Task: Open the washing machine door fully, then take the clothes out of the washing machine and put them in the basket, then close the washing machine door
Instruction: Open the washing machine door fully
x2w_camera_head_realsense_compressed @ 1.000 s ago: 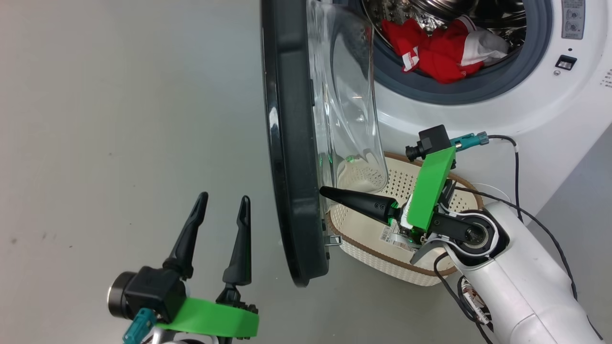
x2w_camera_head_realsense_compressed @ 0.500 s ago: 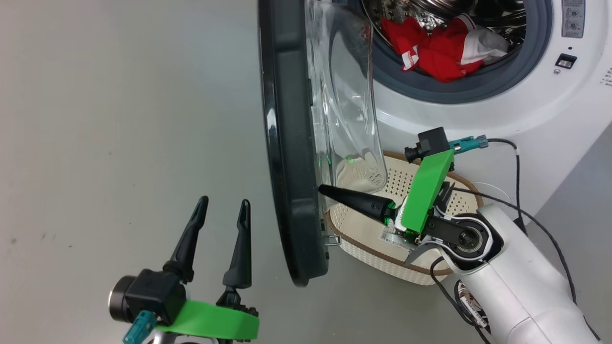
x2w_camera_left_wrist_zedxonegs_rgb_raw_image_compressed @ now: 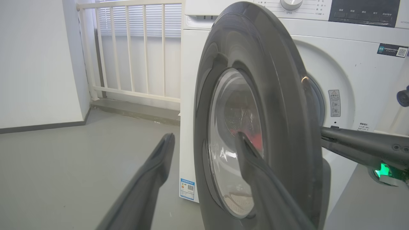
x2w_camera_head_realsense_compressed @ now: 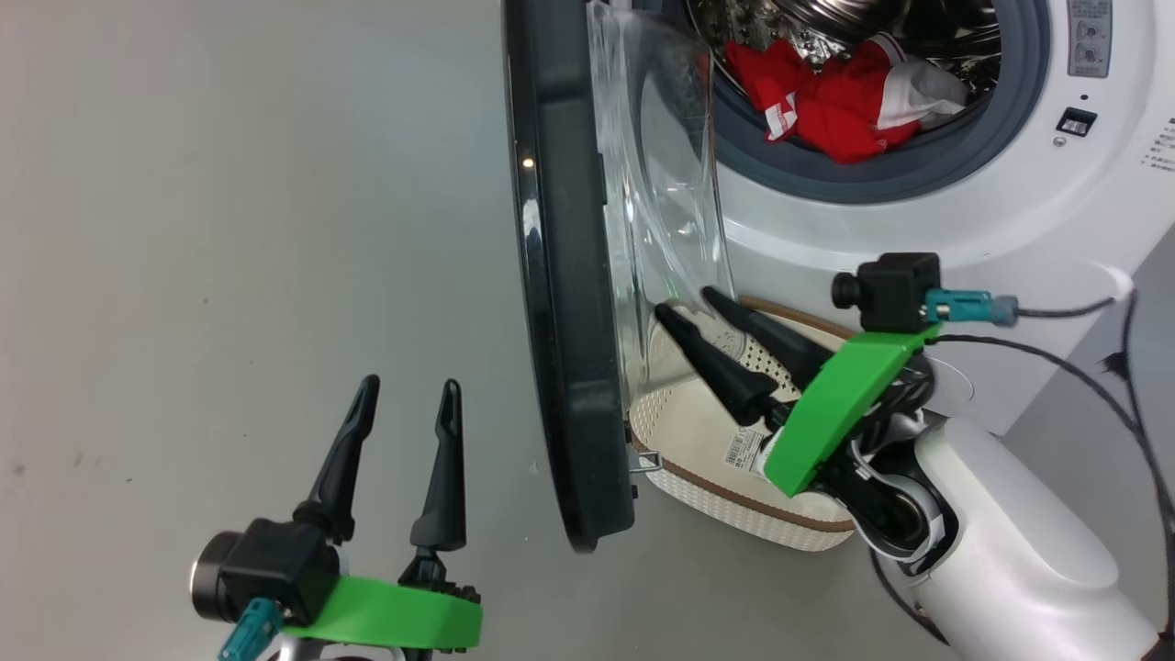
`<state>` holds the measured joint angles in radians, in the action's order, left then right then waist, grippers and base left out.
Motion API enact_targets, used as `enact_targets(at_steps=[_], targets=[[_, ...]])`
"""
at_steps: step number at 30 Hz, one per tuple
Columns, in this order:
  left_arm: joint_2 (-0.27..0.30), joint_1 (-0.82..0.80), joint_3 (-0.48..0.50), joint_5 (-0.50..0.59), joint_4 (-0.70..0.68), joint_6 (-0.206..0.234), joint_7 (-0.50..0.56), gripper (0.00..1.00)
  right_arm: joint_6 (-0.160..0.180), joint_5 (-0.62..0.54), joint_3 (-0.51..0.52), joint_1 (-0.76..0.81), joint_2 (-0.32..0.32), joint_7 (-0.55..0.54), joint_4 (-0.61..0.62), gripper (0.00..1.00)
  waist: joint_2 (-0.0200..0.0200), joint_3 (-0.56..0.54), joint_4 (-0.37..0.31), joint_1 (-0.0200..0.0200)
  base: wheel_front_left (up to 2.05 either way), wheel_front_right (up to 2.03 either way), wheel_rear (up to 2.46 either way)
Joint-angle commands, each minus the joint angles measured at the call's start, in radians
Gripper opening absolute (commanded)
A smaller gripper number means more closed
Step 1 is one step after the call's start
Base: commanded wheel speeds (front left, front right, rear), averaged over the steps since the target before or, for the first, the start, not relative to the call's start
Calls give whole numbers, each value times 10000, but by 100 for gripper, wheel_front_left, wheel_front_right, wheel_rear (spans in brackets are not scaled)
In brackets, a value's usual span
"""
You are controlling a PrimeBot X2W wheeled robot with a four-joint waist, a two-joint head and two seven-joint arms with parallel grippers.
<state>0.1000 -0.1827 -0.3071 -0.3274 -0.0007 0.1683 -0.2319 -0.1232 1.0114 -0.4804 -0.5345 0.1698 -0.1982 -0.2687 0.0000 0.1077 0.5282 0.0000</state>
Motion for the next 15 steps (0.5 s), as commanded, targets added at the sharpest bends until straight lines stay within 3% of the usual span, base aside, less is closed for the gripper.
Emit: enact_targets(at_steps=[1, 8, 15], targets=[[125, -12, 421, -60, -299, 113, -107, 100, -75, -790, -61, 74, 5, 543, 228, 100, 0, -3, -23, 0, 0, 0, 0], [173, 96, 525, 76, -324, 181, -215, 100, -75, -4030, 898, 590, -278, 2974, -335, 100, 0, -51, -100, 0, 0, 0, 0], [222, 207, 562, 336, -373, 207, -273, 100, -75, -6886, 2409, 1361, -851, 3999, -188, 100, 0, -116, -116, 0, 0, 0, 0]])
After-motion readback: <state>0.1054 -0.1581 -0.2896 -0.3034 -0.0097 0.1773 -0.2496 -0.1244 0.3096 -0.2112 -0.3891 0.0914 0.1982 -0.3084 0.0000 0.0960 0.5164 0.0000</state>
